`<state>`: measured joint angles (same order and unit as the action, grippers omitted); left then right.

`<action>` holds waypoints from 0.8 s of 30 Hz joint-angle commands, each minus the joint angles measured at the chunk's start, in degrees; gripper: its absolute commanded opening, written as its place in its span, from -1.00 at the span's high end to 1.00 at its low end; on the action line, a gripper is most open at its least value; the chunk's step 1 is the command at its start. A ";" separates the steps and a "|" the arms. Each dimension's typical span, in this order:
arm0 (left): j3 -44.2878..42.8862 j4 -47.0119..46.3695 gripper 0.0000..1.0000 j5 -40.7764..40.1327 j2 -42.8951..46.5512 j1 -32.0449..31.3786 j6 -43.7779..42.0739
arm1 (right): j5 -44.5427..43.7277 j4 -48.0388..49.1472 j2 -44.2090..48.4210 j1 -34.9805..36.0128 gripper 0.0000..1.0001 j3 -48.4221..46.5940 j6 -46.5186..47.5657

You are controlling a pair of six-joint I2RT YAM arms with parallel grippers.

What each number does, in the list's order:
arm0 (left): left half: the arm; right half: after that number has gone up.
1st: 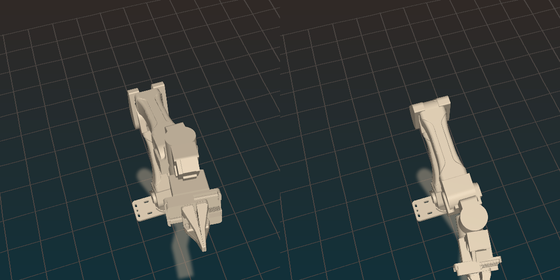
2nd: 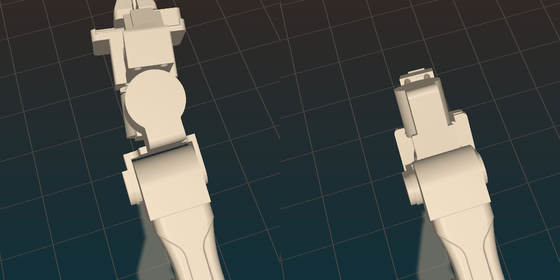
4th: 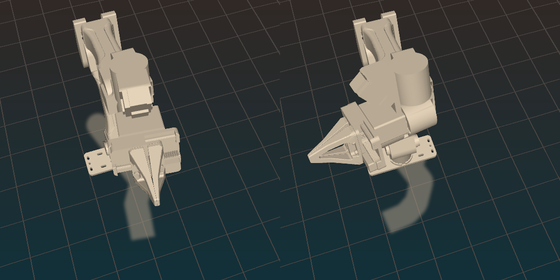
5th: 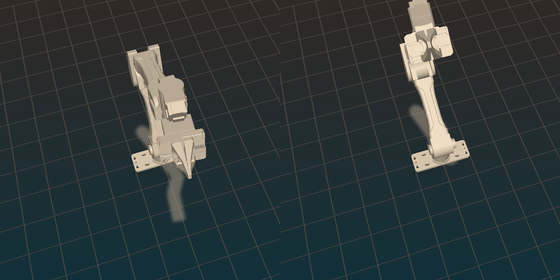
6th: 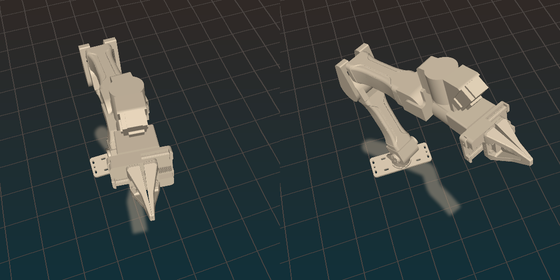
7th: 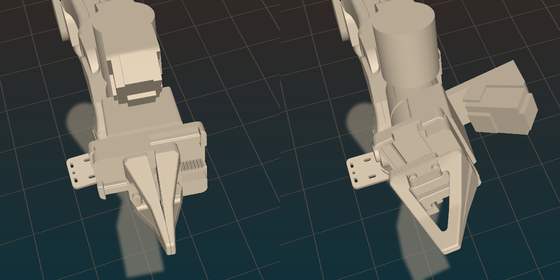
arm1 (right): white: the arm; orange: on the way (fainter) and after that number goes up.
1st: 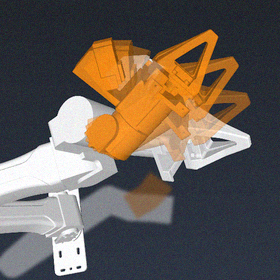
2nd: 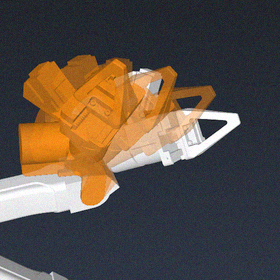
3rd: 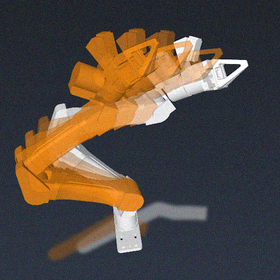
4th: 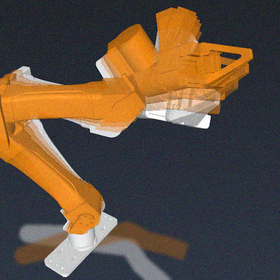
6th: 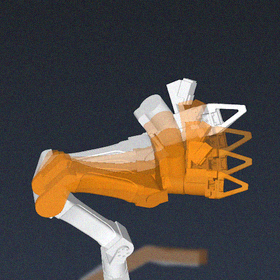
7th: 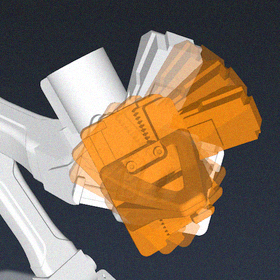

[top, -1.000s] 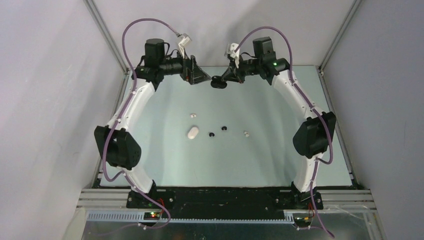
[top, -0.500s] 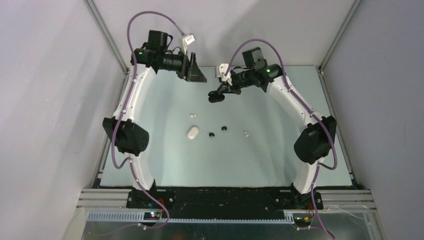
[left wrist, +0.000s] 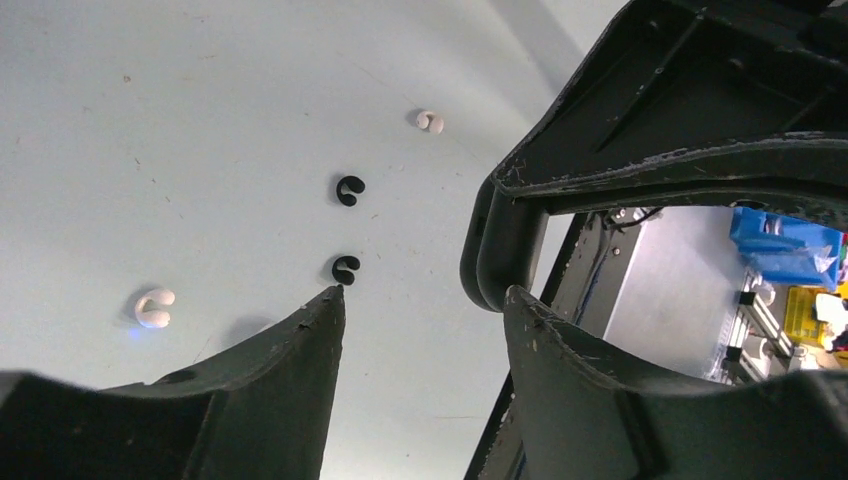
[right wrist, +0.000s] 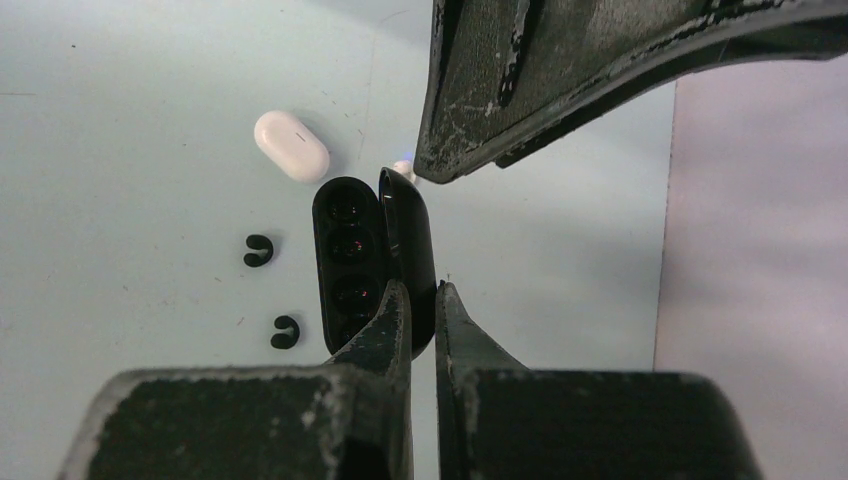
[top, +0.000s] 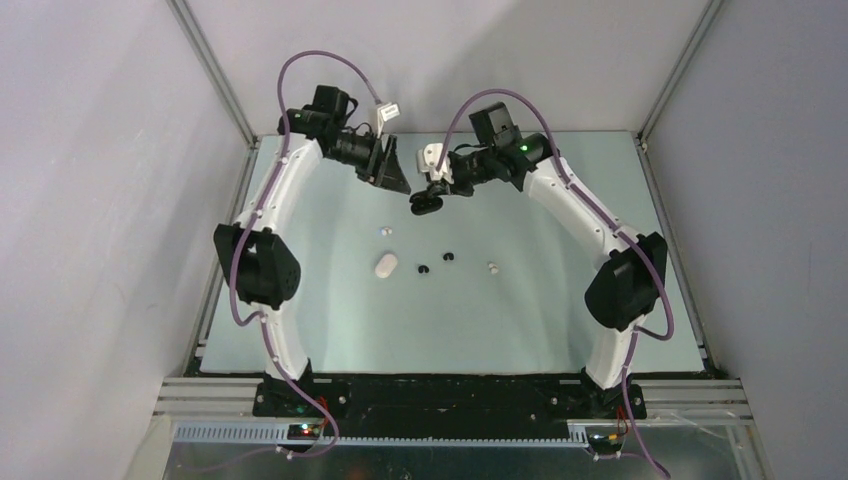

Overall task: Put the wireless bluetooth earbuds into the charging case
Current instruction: Open the charging case.

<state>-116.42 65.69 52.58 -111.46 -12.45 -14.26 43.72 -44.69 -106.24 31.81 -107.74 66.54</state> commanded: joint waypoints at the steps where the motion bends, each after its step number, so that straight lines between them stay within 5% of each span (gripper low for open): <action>1: 0.01 0.45 -0.26 0.47 1.49 -0.76 -3.47 | -0.90 0.08 -0.11 0.98 1.00 -1.90 0.64; 24: -2.65 0.43 -0.10 6.85 -2.83 -2.15 -2.63 | -1.59 5.98 -1.80 2.20 1.00 -3.45 -7.82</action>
<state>-116.51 66.19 56.49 -113.80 -14.41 -16.53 41.39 -41.65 -107.50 33.76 -108.05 61.21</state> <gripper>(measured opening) 0.567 0.046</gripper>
